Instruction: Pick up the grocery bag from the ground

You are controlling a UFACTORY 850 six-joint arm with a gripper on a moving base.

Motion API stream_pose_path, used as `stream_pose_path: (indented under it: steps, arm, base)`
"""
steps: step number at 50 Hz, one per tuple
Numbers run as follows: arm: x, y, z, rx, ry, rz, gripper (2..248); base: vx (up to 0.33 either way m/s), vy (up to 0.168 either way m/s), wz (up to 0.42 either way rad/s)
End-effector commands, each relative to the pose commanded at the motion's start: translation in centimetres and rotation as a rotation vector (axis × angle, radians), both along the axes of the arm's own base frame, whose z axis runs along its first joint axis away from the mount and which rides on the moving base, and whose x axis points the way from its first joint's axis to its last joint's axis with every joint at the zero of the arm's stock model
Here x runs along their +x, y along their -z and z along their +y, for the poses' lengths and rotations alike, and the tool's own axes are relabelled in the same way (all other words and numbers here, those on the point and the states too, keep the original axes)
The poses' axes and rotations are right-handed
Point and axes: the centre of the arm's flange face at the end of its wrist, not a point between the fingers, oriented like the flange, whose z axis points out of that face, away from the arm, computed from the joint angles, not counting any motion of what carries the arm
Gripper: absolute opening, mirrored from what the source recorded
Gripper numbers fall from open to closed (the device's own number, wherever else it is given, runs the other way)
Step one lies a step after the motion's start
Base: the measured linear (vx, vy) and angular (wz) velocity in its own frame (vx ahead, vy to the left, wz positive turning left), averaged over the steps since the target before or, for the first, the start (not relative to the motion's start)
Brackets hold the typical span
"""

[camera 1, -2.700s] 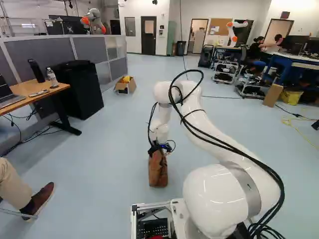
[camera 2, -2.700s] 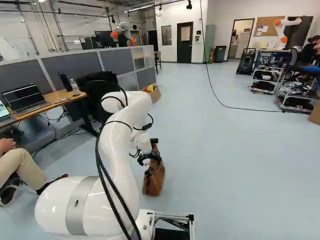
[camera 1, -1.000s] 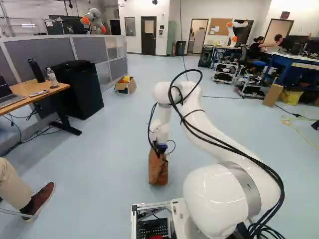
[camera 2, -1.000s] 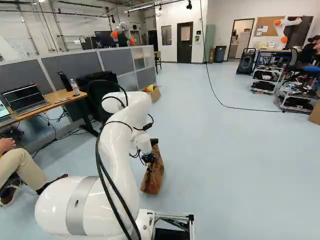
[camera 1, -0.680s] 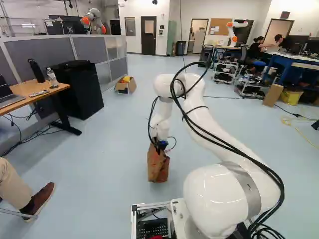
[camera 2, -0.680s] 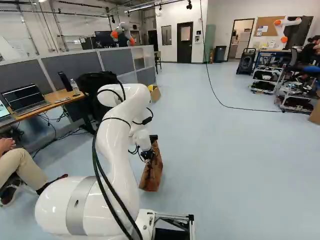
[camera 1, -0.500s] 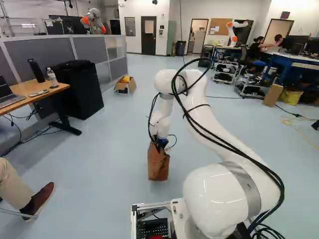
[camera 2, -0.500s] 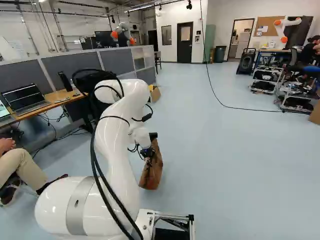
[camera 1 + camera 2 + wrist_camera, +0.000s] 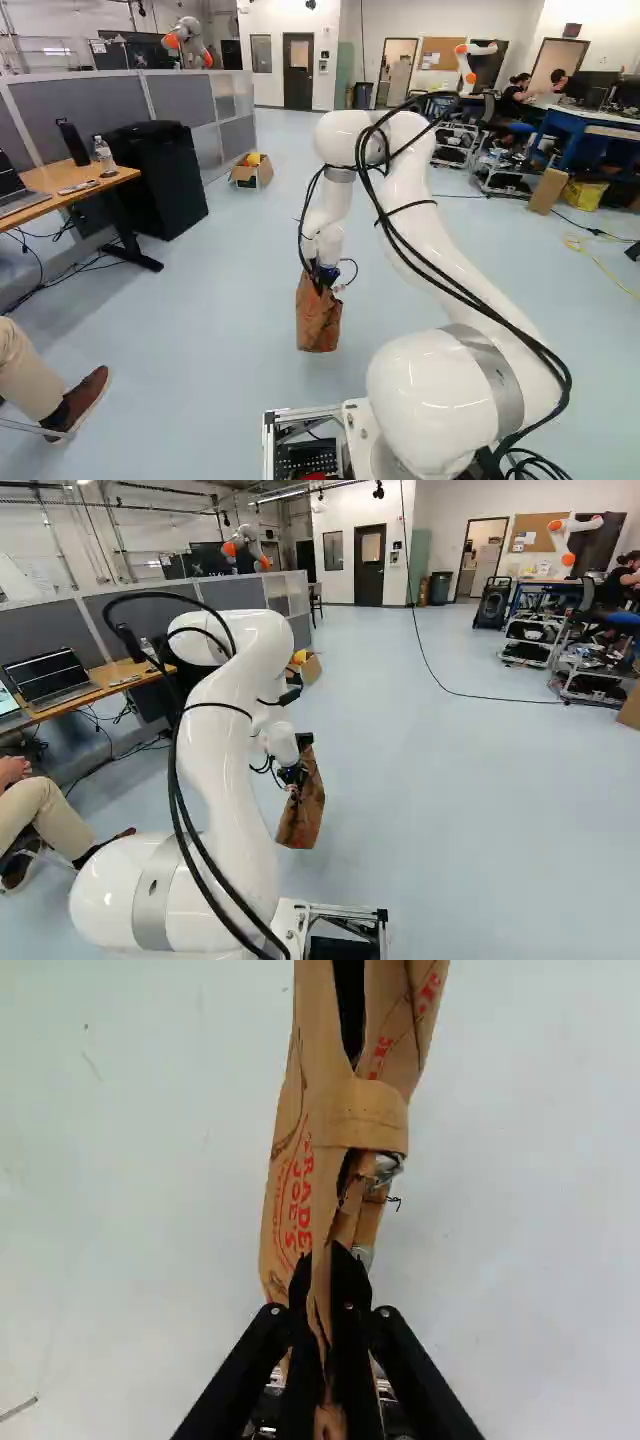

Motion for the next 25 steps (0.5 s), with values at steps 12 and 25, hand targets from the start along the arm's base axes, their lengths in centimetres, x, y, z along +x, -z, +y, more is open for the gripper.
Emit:
stream_pose_path:
  steps: [12, 25]
  arm:
    - [-0.6, -3.3, -0.1, 0.003, 0.0, -0.029, 23]
    - [-1.3, -6.8, -0.2, 0.007, 0.0, -0.064, 23]
  base:
    - [0.0, 0.0, 0.0]
    - [0.0, 0.0, 0.0]
